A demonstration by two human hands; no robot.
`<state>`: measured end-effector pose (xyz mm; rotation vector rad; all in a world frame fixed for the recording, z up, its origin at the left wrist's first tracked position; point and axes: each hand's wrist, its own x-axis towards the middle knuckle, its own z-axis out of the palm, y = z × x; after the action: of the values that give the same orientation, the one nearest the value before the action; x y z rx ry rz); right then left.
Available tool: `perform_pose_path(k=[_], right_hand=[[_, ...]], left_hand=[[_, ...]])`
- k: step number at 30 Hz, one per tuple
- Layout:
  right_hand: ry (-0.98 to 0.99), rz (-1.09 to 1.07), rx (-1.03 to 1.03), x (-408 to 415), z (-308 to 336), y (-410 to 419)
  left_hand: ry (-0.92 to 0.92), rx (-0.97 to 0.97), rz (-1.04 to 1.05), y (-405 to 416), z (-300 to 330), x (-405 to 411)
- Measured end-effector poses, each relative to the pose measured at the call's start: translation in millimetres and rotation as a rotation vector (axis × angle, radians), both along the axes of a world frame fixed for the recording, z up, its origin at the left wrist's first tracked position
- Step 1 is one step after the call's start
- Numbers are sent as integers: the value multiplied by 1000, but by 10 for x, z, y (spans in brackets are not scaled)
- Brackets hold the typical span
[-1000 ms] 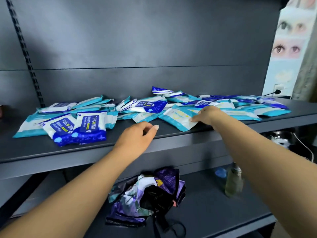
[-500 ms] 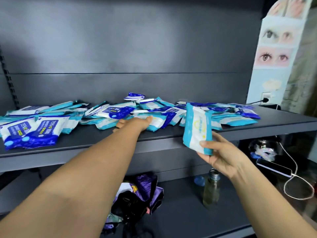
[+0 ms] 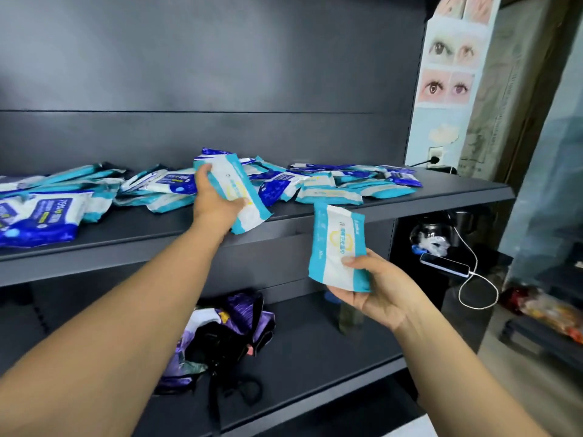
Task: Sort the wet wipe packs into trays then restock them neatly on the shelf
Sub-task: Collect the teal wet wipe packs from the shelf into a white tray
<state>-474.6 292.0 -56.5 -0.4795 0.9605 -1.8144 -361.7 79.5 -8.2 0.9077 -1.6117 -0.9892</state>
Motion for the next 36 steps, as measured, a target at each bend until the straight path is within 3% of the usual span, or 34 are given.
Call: perform_pose_path(k=[3, 5, 9, 15, 22, 30, 36], right_hand=[[50, -27, 29, 193, -54, 59], [117, -6, 93, 417, -202, 93], [201, 107, 259, 894, -806, 142], [-8, 189, 573, 1693, -2394, -30], [298, 354, 977, 2221, -4451, 3], [618, 508, 1187, 2315, -6189, 280], [614, 572, 1209, 2487, -6748, 115]], left_hand=[[409, 127, -151, 426, -189, 367], [436, 200, -207, 640, -532, 762], [283, 344, -169, 844, -1505, 1554], [22, 729, 41, 1068, -3158, 2602], [-222, 1161, 109, 1649, -5219, 3133], [-545, 1247, 43, 1878, -7112, 2904], [-627, 1146, 182, 1828, -7227, 2778]])
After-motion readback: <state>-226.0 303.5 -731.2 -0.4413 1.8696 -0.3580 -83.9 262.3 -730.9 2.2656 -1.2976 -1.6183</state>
